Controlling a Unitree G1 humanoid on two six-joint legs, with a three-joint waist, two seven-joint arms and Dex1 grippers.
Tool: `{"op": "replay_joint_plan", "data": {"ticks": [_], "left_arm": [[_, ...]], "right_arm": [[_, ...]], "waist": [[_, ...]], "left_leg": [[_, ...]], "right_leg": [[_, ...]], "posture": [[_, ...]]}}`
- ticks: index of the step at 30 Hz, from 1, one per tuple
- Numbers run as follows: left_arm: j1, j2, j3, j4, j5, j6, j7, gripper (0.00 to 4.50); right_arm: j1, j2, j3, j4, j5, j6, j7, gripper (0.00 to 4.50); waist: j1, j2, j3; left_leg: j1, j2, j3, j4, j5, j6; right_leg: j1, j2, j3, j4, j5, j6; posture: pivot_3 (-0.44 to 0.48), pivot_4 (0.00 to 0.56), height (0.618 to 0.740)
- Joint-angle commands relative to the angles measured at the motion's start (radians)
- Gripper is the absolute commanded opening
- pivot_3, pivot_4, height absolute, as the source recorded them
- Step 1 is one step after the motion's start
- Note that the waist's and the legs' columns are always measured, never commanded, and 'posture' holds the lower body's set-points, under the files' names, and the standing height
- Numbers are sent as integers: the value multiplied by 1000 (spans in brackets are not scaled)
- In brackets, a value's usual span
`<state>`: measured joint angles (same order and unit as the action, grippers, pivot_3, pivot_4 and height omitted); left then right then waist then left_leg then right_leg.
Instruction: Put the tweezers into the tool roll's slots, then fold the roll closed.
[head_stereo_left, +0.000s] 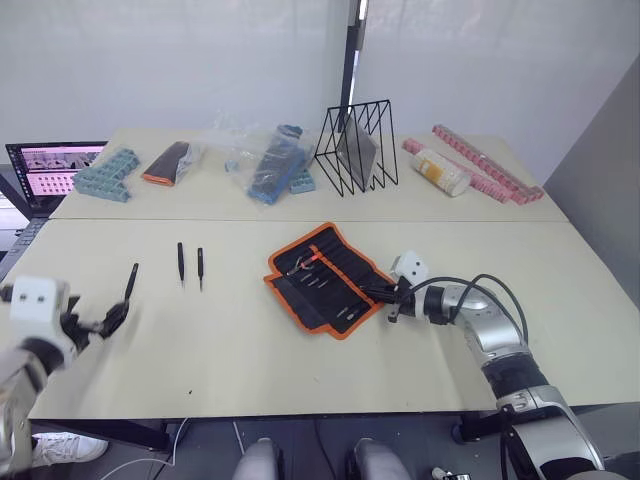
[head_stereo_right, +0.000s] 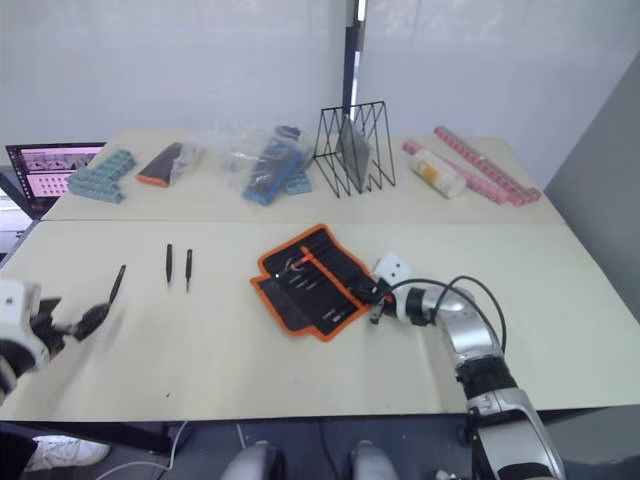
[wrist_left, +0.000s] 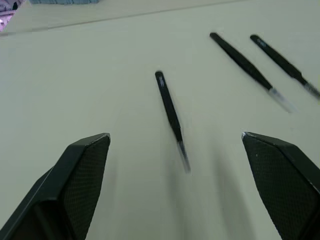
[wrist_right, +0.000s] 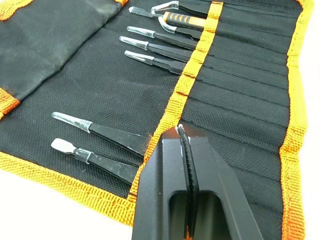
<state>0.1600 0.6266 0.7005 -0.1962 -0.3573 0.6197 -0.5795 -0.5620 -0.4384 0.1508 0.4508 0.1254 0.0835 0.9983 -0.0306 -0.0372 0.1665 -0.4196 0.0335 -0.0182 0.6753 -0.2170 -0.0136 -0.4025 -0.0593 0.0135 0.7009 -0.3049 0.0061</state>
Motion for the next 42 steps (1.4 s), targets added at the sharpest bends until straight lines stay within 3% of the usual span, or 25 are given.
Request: {"op": "replay_joint_plan", "data": {"ticks": [1, 11, 20, 27, 31, 36, 42], "left_arm": [[60, -33, 96, -71, -59, 1, 14, 4481], [223, -185, 134, -194, -140, -31, 73, 4481], [228, -198, 88, -208, -158, -30, 110, 4481], [60, -133, 37, -159, -128, 37, 228, 4481], [-17, -78, -15, -78, -101, 48, 236, 4481], [-206, 20, -134, 166, -14, -13, 234, 4481], [-369, 29, -245, 381, 51, -75, 216, 4481]], "right_arm": [[32, 7, 55, 43, -44, 7, 23, 0], [22, 11, 65, 57, -51, 2, 45, 0], [15, 11, 62, 65, -63, -1, 55, 0], [22, 10, 56, 54, -60, 5, 49, 0], [28, 14, 56, 49, -63, 6, 46, 0], [30, 18, 67, 37, -77, 3, 40, 0], [27, 22, 63, 30, -84, 3, 34, 0]], "waist": [[2, -1, -1], [11, -4, -3], [13, -5, -5], [16, -6, -5], [13, -5, -6], [15, -5, -6], [9, -5, -6]], "left_leg": [[0, 0, 0, 0, 0, 0], [2, 1, 2, 0, 0, 0], [2, 1, 3, 0, 0, 0], [4, 1, 3, 0, 0, 0], [6, 0, 4, 0, -1, 1], [8, 0, 3, -1, -2, 2], [9, 0, 3, -2, -2, 2]], "right_leg": [[0, 0, 0, 0, 0, 0], [1, 0, 0, -1, -1, -2], [1, 1, 0, -1, -1, -2], [2, 2, 0, -1, -1, -2], [5, 4, 0, -1, -1, -2], [6, 6, -1, -1, -1, -2], [6, 5, 0, -1, -1, -2]], "posture": [[0, 150, 685], [0, 150, 685], [0, 150, 685], [0, 150, 685], [0, 150, 685], [0, 150, 685], [0, 150, 685]]}}
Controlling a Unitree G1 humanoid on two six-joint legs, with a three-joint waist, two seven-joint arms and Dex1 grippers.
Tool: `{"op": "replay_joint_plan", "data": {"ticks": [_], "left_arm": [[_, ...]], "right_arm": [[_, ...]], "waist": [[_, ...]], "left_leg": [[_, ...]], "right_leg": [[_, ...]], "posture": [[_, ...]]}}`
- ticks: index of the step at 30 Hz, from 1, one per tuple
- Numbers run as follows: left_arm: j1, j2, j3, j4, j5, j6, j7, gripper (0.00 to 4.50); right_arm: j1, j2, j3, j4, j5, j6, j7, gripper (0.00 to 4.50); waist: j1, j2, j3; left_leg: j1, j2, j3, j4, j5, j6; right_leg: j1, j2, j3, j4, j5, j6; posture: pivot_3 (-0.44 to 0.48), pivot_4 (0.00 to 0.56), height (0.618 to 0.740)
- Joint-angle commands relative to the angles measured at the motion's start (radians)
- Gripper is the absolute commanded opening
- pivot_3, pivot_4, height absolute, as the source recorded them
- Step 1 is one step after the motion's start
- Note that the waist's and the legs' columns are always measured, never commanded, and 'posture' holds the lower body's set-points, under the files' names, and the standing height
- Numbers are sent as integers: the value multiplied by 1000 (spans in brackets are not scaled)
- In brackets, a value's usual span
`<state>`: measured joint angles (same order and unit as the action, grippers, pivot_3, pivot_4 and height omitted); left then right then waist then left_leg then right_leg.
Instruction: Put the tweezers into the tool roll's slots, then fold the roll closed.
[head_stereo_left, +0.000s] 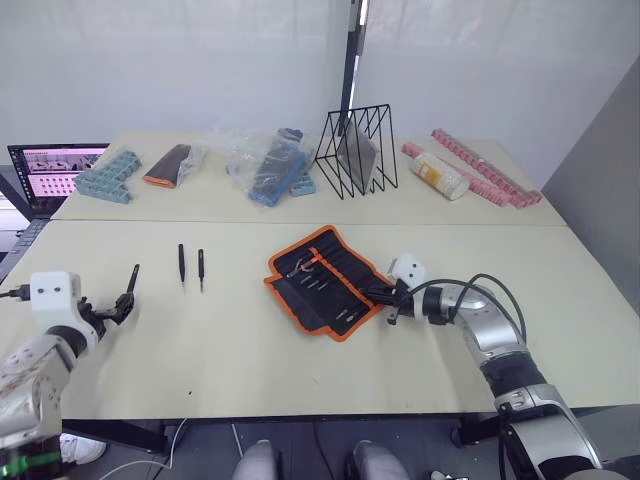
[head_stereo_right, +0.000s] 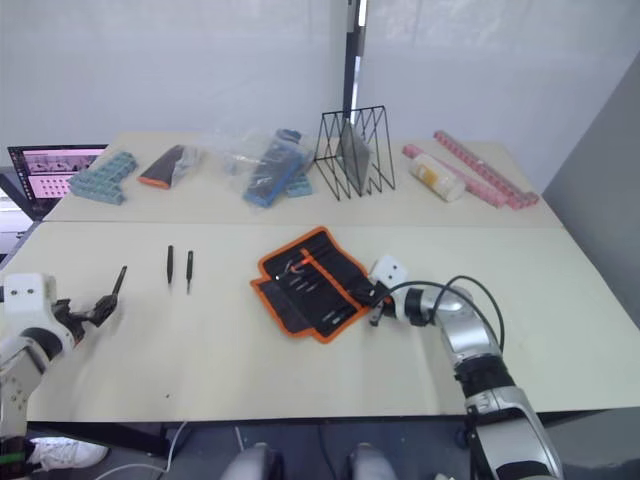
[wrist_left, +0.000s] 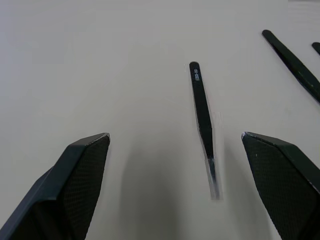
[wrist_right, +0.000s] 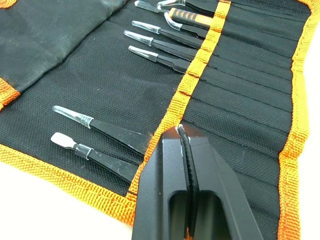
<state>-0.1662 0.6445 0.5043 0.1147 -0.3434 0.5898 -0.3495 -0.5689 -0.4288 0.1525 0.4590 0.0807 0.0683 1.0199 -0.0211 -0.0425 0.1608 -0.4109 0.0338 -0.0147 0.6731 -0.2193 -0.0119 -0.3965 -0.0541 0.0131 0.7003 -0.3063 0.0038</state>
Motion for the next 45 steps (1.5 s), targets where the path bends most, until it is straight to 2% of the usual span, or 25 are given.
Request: {"op": "replay_joint_plan", "data": {"ticks": [1, 4, 5, 9, 18, 24, 30, 33, 36, 41, 45], "left_arm": [[-57, 11, -67, 98, 50, -58, -17, 4481], [-82, 4, -79, 153, 56, -72, -15, 4481], [-85, 4, -87, 169, 69, -68, 0, 4225], [-78, -12, -93, 179, 58, -74, -12, 3040], [-33, -30, -48, 104, 33, -70, 12, 33], [-41, -3, -16, 1, 0, -60, 10, 33], [-97, 25, -92, -207, -96, 46, -105, 33], [-144, 36, -188, -285, -160, 146, -191, 33], [-250, 17, -311, -319, -183, 215, -231, 33], [-372, 10, -500, -330, -149, 286, -276, 33], [-487, -49, -642, -318, -124, 347, -278, 33]], "right_arm": [[36, 12, 61, 21, -40, 18, 10, 0], [41, 13, 55, 14, -39, 21, 2, 0], [43, 14, 51, 11, -39, 24, -5, 0], [53, 13, 46, -4, -37, 35, -17, 0], [54, 14, 49, -13, -38, 45, -19, 0], [45, 17, 52, -2, -41, 41, -17, 0], [46, 18, 51, -1, -40, 40, -17, 0], [49, 23, 50, -7, -40, 44, -22, 0], [54, 35, 43, -19, -33, 51, -33, 0], [55, 43, 41, -39, -32, 64, -43, 0], [44, 43, 34, -42, -35, 64, -55, 0]], "waist": [[-2, 0, 0], [-1, 0, 0], [-1, 0, 0], [-1, 1, -1], [-1, 3, -2], [-1, 3, -2], [2, 1, -1], [-1, 1, -1], [-3, 1, -1], [-17, 1, -1], [-18, 1, 0]], "left_leg": [[0, 0, 0, -1, 0, 0], [2, 0, 1, -3, 0, 0], [3, 0, 1, -4, 0, 0], [8, 0, 2, -5, 0, 0], [8, -1, 2, -5, 0, 0], [7, 0, 2, -6, 0, 0], [6, 0, 2, -5, 0, 0], [7, 0, 2, -6, 0, 0], [7, 0, 3, -6, 0, 0], [6, 0, 3, -6, 0, 0], [5, -1, 2, -8, 0, 0]], "right_leg": [[0, 0, 0, 0, 0, 0], [0, -1, 0, 0, 0, 0], [1, -2, 0, 0, 0, 0], [4, -4, 0, 0, 0, 0], [4, -5, 0, 0, 0, 0], [4, -5, 0, -1, 0, 0], [4, -5, 0, -2, 0, 0], [5, -4, 0, -2, 0, 0], [5, -2, 0, -3, 0, 0], [5, 1, 2, -4, 0, 0], [4, 1, 1, -4, 0, 1]], "posture": [[0, 150, 685], [0, 150, 685], [0, 150, 685], [0, 150, 685], [0, 150, 685], [0, 150, 685], [0, 150, 685], [0, 150, 685], [0, 150, 685], [0, 150, 685], [0, 150, 685]]}}
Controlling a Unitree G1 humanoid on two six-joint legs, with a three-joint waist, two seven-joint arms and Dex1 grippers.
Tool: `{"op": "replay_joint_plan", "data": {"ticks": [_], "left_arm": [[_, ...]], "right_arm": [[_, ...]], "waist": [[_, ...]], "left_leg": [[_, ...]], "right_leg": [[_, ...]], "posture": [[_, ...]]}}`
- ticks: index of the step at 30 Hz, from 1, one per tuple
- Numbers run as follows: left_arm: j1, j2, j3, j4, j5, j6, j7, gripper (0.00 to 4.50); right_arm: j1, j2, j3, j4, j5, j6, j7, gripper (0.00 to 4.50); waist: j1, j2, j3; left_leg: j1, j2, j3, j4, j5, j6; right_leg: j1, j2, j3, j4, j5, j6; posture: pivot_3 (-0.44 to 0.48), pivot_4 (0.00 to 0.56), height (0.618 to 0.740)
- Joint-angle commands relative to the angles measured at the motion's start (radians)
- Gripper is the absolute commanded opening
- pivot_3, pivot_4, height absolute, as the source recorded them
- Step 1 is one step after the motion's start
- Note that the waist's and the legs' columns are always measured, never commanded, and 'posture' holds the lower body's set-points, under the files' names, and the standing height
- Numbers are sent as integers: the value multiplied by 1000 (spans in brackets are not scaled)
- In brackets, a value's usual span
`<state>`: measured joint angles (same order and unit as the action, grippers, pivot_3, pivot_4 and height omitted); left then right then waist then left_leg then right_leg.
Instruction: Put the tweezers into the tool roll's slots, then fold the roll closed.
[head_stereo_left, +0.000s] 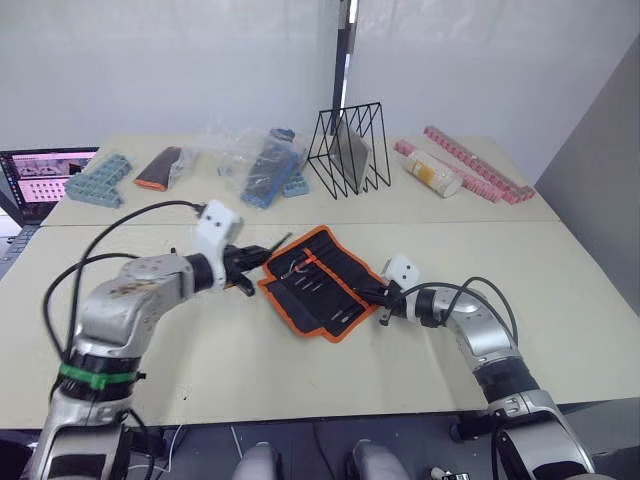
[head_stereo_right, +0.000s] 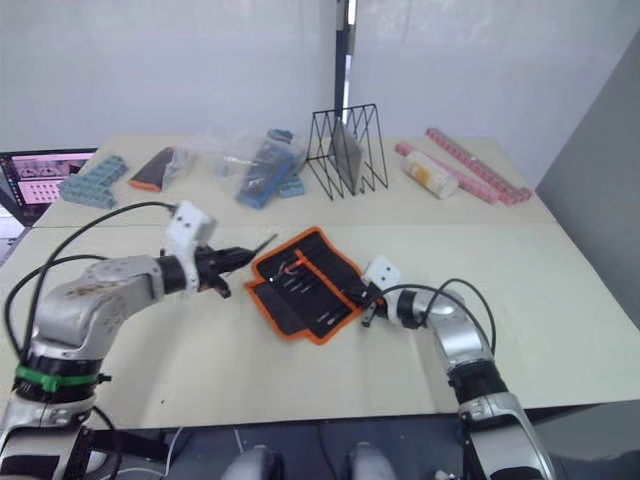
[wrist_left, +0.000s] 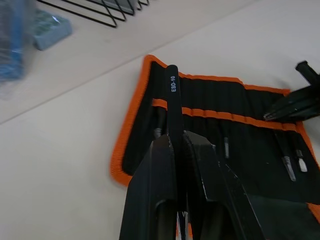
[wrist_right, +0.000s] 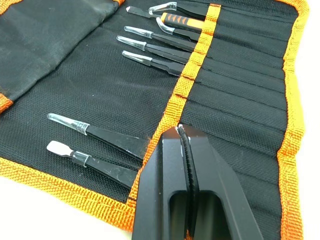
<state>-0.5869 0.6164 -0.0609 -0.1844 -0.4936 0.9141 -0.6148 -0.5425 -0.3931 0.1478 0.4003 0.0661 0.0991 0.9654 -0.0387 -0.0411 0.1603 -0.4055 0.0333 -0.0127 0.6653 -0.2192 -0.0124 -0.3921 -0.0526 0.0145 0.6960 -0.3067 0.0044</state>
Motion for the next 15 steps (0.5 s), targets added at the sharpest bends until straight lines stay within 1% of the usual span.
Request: {"op": "replay_joint_plan", "data": {"ticks": [1, 4, 8, 12, 15], "left_arm": [[-78, -27, -95, -10, 37, 24, -15, 33], [-107, -55, -185, 47, 114, -31, -16, 33], [-106, -105, -241, 77, 149, -42, -24, 33], [-89, -113, -289, 91, 213, -44, -11, 33], [-80, -133, -292, 89, 224, -30, -6, 33]], "right_arm": [[18, 8, 40, 16, -21, 33, -2, 0], [25, 13, 41, 9, -22, 33, -13, 0], [41, 21, 41, -10, -20, 40, -26, 0], [57, 20, 45, -28, -24, 47, -38, 0], [66, 11, 46, -27, -31, 44, -46, 0]], "waist": [[-1, 0, 0], [-3, 1, 0], [-2, 1, 0], [-3, 1, 1], [-1, 1, 1]], "left_leg": [[0, 0, 0, 0, 0, 0], [0, 0, 0, 0, 0, 0], [0, 0, 0, 0, 0, 0], [0, 0, 0, 0, 0, 0], [0, 0, 0, 0, 0, 0]], "right_leg": [[0, 0, 0, 0, 0, 0], [0, 0, 1, -1, 0, 0], [0, 1, 1, -1, 0, 0], [0, 0, 2, -1, 0, 0], [0, 1, 1, -1, 0, 0]], "posture": [[0, 150, 685], [0, 150, 685], [0, 150, 685], [0, 150, 685], [0, 150, 685]]}}
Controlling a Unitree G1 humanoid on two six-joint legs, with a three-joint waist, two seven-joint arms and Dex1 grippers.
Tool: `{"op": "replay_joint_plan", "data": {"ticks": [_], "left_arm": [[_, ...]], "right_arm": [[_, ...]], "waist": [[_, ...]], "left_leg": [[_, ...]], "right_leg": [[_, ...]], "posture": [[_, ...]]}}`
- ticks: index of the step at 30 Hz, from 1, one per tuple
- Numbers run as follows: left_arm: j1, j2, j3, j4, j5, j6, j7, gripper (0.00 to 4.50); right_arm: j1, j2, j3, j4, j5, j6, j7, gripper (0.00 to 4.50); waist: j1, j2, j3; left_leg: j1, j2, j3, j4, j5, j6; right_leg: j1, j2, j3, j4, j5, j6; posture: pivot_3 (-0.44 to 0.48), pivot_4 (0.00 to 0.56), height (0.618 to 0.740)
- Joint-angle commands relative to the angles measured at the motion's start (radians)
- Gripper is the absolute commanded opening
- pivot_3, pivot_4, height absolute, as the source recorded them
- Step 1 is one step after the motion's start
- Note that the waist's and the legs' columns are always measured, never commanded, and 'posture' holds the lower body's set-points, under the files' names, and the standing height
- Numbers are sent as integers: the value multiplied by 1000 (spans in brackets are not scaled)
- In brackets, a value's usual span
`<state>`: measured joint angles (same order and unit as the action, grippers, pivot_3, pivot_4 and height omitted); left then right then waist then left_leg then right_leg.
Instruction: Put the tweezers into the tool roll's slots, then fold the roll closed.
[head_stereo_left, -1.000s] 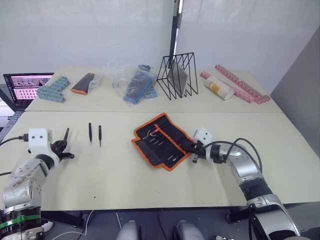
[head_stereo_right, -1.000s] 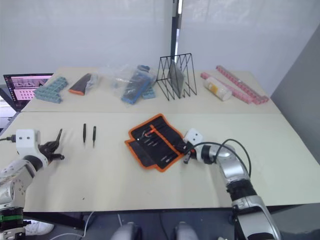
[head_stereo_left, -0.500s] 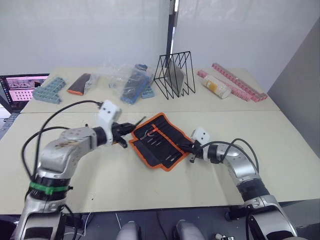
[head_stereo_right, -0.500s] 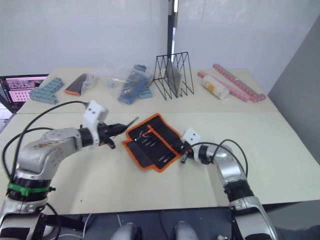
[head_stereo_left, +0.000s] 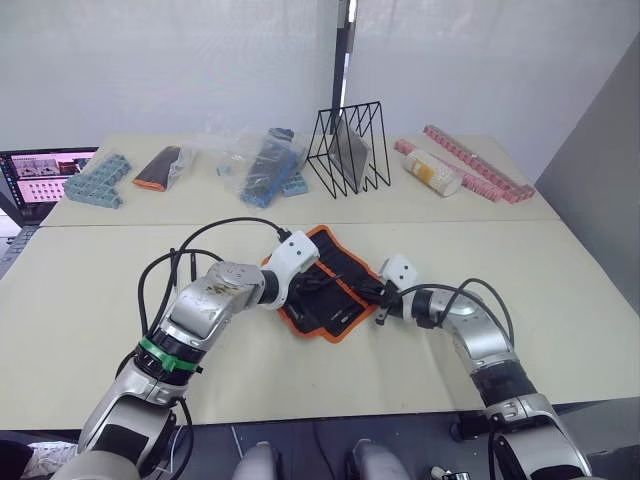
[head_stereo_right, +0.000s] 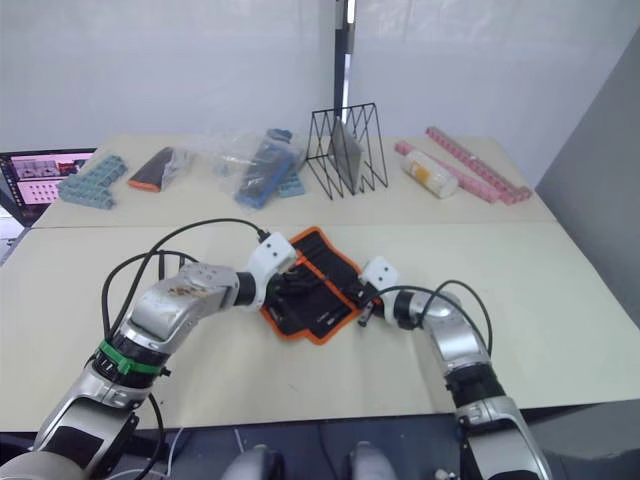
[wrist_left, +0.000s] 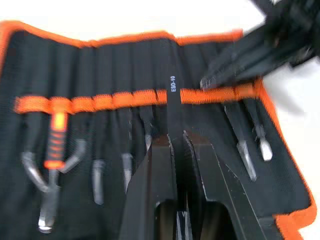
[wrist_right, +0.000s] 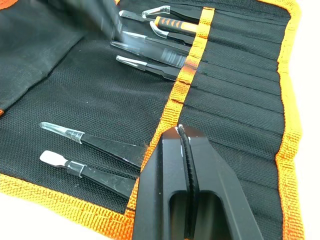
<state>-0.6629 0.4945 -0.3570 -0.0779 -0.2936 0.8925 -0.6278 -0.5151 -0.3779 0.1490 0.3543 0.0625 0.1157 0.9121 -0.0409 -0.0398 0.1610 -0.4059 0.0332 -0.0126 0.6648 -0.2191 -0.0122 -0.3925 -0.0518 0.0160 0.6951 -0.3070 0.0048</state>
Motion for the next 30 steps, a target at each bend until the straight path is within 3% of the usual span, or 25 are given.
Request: {"op": "replay_joint_plan", "data": {"ticks": [1, 18, 30], "left_arm": [[-2, -15, 1, -18, 30, -7, 8, 33], [55, -14, 47, -91, 24, 65, 13, 33], [27, -77, 26, -21, 71, -3, 42, 33]], "right_arm": [[41, -8, 46, 21, -31, 25, 5, 0], [53, -31, 81, 60, -76, -16, -7, 0], [55, -34, 78, 67, -73, -24, -7, 0]], "waist": [[2, 0, 0], [8, 0, 0], [14, 0, 0]], "left_leg": [[0, 0, 0, 0, 0, 0], [1, -1, 0, 0, 0, 0], [2, -1, 0, 0, 0, 0]], "right_leg": [[0, 0, 0, 0, 0, 0], [2, -1, 0, 0, 0, 1], [3, -1, 0, -1, 0, 1]], "posture": [[0, 150, 685], [0, 150, 685], [0, 150, 685]]}}
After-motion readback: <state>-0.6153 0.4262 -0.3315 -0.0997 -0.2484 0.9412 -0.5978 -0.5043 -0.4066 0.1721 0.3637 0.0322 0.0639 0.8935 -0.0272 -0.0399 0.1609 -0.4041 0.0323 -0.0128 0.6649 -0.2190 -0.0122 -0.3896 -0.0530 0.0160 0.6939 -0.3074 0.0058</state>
